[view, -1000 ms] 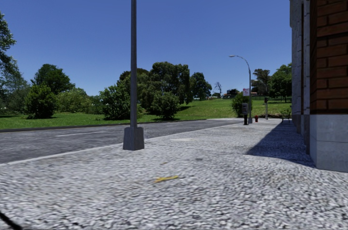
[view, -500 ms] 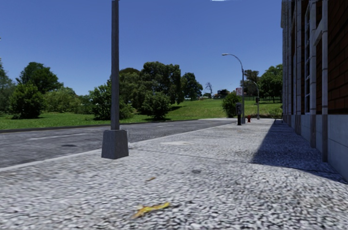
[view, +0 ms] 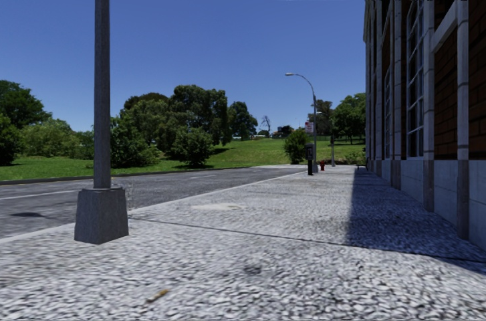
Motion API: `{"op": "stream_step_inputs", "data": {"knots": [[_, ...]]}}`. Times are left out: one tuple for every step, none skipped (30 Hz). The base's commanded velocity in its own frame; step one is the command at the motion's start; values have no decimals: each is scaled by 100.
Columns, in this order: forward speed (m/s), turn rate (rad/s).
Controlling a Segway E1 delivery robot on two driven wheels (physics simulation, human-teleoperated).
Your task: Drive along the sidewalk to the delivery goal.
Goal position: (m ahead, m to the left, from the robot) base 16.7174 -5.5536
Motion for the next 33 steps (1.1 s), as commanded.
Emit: {"op": "stream_step_inputs", "data": {"knots": [[146,0],[146,0],[146,0],[146,0],[146,0],[145,0],[145,-7],[145,-32],[145,-50],[145,-65],[145,-84],[145,-95],[145,-98],[145,-99],[145,-99],[145,-100],[145,-100],[145,-100],[145,-100],[145,-100],[145,-100],[145,-100],[145,-100],[145,-23],[145,-23],[145,-5],[145,0],[145,0],[145,0],[145,0],[145,0],[145,0],[145,0]]}}
